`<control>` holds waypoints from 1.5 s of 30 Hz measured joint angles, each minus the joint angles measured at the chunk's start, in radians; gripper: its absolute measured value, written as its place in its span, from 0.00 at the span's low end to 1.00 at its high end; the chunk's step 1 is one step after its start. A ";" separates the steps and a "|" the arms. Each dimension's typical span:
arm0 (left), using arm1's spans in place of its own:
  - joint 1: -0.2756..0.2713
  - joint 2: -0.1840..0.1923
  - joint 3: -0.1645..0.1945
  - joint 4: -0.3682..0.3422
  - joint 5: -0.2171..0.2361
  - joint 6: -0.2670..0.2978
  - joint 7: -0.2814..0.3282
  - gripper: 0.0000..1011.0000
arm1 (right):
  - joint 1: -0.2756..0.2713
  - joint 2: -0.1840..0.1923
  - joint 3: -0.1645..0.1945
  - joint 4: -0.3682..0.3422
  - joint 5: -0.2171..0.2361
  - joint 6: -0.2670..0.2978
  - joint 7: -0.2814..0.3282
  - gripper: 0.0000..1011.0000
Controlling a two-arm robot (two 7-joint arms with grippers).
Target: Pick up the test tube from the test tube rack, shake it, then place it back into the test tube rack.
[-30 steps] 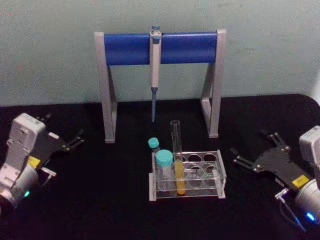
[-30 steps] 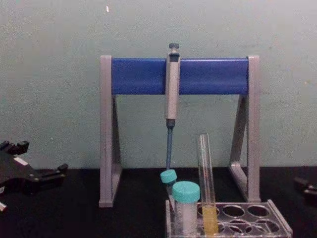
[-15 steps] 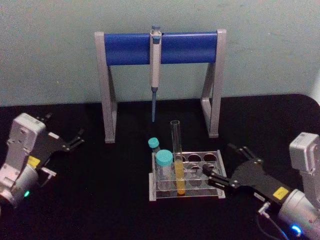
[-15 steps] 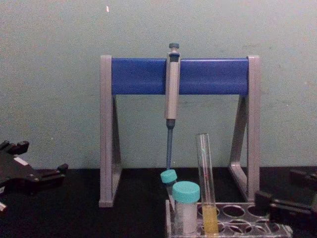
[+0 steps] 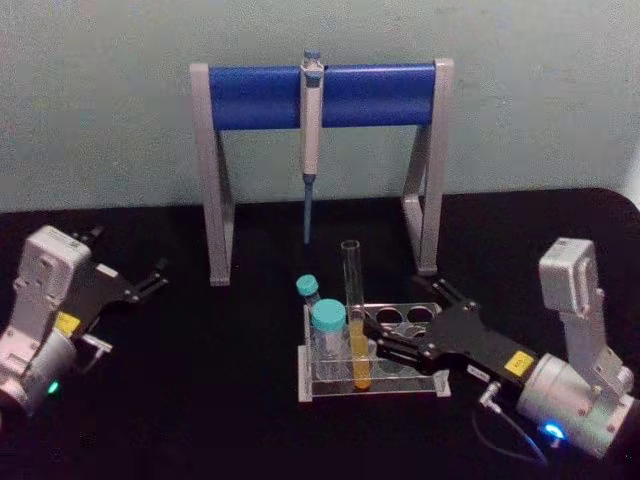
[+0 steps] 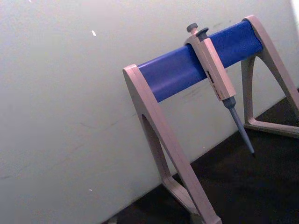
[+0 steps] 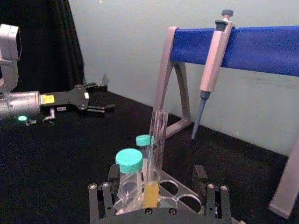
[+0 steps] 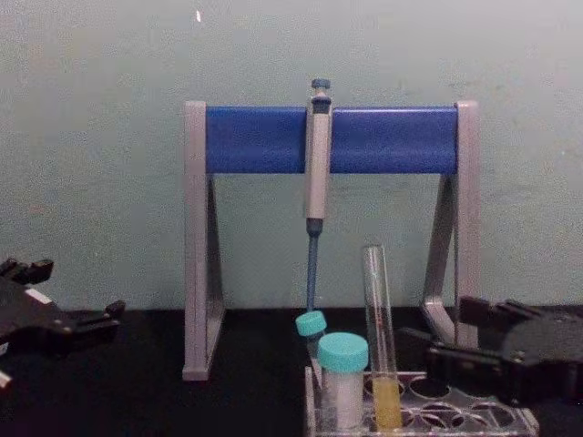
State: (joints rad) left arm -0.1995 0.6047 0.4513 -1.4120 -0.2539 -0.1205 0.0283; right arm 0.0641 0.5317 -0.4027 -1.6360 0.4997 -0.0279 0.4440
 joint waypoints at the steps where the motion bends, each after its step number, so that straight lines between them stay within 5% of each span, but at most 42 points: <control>1: 0.000 0.000 0.000 0.000 0.000 0.000 0.000 0.99 | 0.007 -0.006 -0.001 0.007 0.000 0.002 0.004 0.99; 20: 0.000 0.000 0.000 0.000 0.000 0.000 0.000 0.99 | 0.165 -0.090 -0.044 0.169 -0.025 0.023 0.077 0.99; 45: 0.000 0.000 0.000 0.000 0.000 0.000 0.000 0.99 | 0.213 -0.111 -0.076 0.227 0.001 0.029 0.129 0.99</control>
State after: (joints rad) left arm -0.1995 0.6047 0.4514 -1.4120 -0.2539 -0.1206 0.0283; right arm 0.2769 0.4211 -0.4784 -1.4092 0.5003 0.0008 0.5728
